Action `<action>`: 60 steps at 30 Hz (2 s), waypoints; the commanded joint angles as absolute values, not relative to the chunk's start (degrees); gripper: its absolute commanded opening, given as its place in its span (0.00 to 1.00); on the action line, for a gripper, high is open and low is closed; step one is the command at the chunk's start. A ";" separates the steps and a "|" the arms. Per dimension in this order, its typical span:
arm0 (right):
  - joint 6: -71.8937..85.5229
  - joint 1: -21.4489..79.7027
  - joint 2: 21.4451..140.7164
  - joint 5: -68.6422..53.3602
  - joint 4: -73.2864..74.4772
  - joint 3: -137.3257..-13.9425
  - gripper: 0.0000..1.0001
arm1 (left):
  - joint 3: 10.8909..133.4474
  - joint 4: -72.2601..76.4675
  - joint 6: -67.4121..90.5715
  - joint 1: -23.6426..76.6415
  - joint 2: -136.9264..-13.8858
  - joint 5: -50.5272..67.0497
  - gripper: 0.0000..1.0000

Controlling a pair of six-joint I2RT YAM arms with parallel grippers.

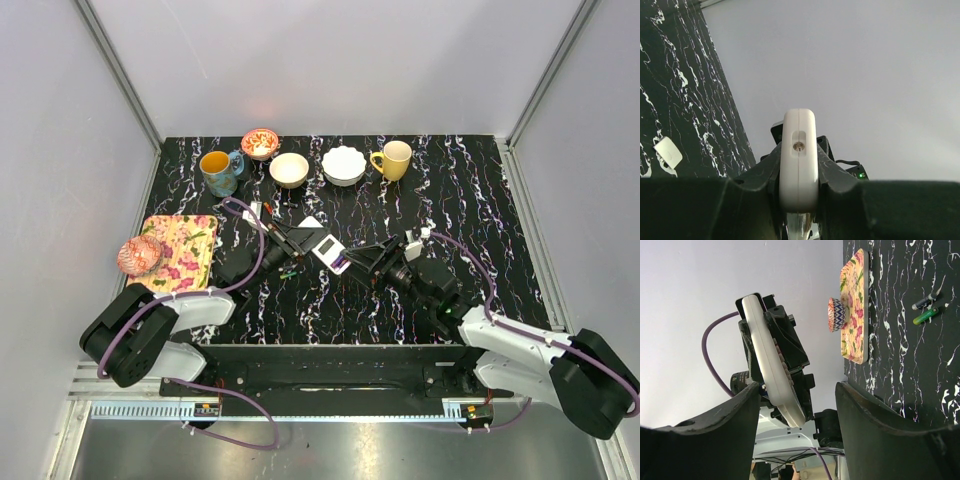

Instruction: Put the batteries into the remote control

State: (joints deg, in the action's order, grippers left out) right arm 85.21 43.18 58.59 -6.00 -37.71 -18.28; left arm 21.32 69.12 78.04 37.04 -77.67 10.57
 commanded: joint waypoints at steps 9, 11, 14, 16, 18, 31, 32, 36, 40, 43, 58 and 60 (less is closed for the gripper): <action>84.02 43.51 60.64 -10.63 -35.25 -17.75 0.65 | 27.16 95.36 79.89 37.70 -75.67 6.15 0.00; 84.11 43.51 60.64 -10.63 -35.24 -17.67 0.65 | 27.51 95.36 79.89 37.62 -75.76 6.15 0.00; 84.11 43.50 60.82 -10.63 -35.59 -17.58 0.65 | 28.04 95.36 79.89 37.62 -75.85 5.63 0.00; 84.29 43.51 60.73 -10.81 -35.68 -17.58 0.65 | 28.30 95.45 79.80 37.62 -75.94 5.19 0.00; 84.20 43.51 60.65 -10.63 -35.68 -17.40 0.65 | 28.30 95.36 79.80 37.62 -76.11 4.31 0.00; 79.99 43.59 61.70 -11.51 -28.93 -20.74 0.58 | 27.95 95.36 80.24 37.88 -76.02 2.72 0.00; 79.28 43.59 61.61 -11.43 -27.70 -21.79 0.56 | 27.78 95.36 80.42 37.88 -75.94 2.55 0.00; 77.26 43.68 60.56 -10.29 -23.92 -22.67 0.52 | 27.42 95.36 80.42 37.88 -75.85 2.20 0.00; 75.41 43.77 58.45 -8.70 -20.49 -23.03 0.45 | 26.90 95.36 80.51 37.79 -75.94 2.37 0.00; 73.04 43.68 56.78 -7.30 -16.09 -24.34 0.41 | 26.72 95.36 80.60 37.79 -76.29 2.37 0.00; 67.06 43.77 57.13 -5.27 -7.56 -29.09 0.35 | 27.51 94.57 80.86 37.79 -76.82 3.25 0.00; 67.67 43.77 56.00 -4.66 -7.65 -29.27 0.49 | 27.33 94.31 80.42 37.79 -76.82 3.60 0.00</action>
